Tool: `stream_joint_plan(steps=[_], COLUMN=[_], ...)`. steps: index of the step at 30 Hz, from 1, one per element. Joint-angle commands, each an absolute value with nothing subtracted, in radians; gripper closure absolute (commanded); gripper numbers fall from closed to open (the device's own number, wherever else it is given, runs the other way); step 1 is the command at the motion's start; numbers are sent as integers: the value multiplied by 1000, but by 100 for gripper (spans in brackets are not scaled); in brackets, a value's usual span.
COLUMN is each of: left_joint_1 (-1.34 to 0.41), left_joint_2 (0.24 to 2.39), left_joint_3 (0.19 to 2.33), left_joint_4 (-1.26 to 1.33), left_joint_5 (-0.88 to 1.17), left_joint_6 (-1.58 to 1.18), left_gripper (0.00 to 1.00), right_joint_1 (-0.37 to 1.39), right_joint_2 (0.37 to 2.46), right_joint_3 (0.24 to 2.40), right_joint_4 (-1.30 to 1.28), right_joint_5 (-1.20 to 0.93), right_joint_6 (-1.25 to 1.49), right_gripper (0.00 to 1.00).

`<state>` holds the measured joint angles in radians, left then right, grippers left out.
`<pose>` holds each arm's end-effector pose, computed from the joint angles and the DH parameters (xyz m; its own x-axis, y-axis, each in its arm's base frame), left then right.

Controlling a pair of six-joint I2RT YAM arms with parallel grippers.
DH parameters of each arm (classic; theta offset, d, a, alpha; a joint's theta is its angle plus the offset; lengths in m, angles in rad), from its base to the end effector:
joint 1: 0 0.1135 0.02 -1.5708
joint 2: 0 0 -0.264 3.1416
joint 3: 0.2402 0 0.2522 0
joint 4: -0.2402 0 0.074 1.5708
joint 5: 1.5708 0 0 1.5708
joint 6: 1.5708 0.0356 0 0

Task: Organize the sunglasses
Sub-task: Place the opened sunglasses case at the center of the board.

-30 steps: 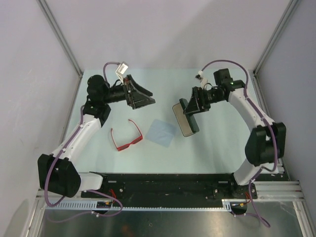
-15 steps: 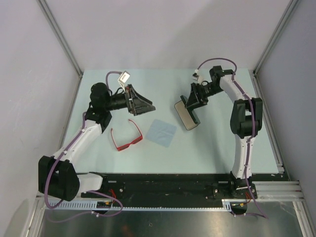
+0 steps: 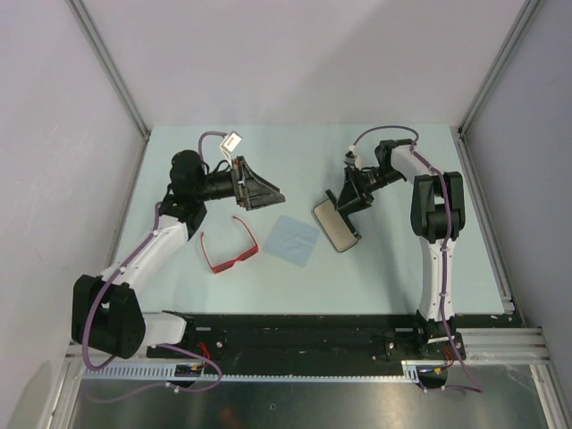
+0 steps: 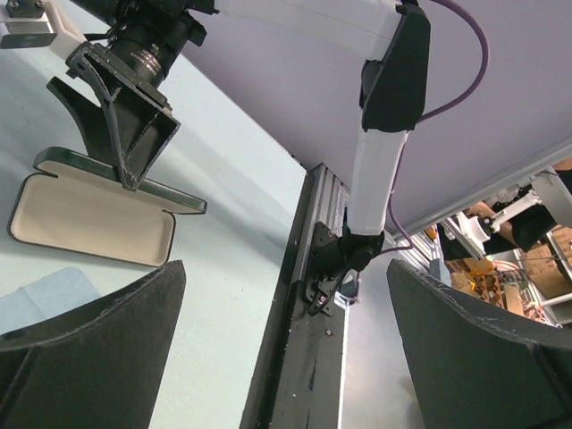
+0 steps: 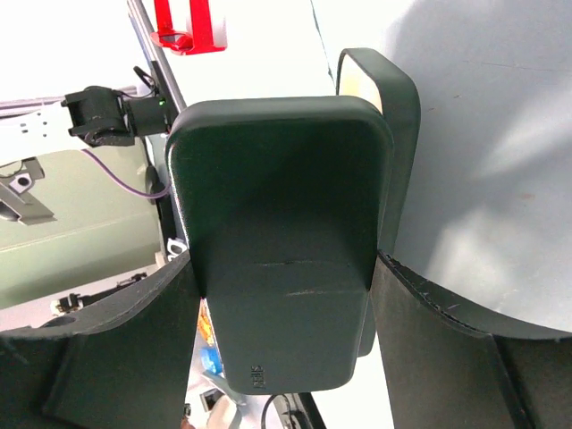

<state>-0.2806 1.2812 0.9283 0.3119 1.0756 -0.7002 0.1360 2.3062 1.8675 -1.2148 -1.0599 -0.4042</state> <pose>0.2662 -0.1093 0.3344 -0.6592 -0.1287 -0.7408 0.7213 0.1703 -0.6714 0.4286 0.0900 0.1684 -0.9098 -0.3186 -0.2659 -0.3836 0.4013 0.8318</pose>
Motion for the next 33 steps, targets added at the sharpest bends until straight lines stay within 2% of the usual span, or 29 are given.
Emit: stream_joint_plan(steps=[1,4,9,10,17,18,19,20,29,33], left_joint_1=[-291,-291,-293,-293,-295,-295,-296,-298,-305,-305], left_joint_2=[1287,1289,1290,1290,1285,1284,1284,1282,1272,1259], left_joint_3=[948,950,948,948,945,945,946,948,940,930], left_joint_4=[333,333,333,333,333,333,331,333,333,333], left_joint_5=[1081,1083,1088,1089,1094,1095,1097,1097,1098,1078], left_joint_6=[-709,-709,-707,-704,-701,-703,-701,-701,-698,-695], left_gripper=[0,0,0,0,0,0,0,0,0,0], right_joint_1=[114,110,103,101,97,97,97,98,95,95], right_joint_2=[2335,2330,2326,2322,2309,2307,2304,2301,2252,2192], right_joint_3=[1864,1859,1856,1850,1839,1839,1838,1838,1825,1838], right_joint_4=[-1246,-1220,-1195,-1184,-1129,-1124,-1120,-1118,-1088,-1049], right_joint_5=[-1132,-1103,-1060,-1048,-968,-959,-951,-950,-908,-781], right_joint_6=[-428,-393,-358,-347,-282,-276,-267,-268,-242,-163], right_gripper=[74,61,44,36,24,18,6,1,0,0])
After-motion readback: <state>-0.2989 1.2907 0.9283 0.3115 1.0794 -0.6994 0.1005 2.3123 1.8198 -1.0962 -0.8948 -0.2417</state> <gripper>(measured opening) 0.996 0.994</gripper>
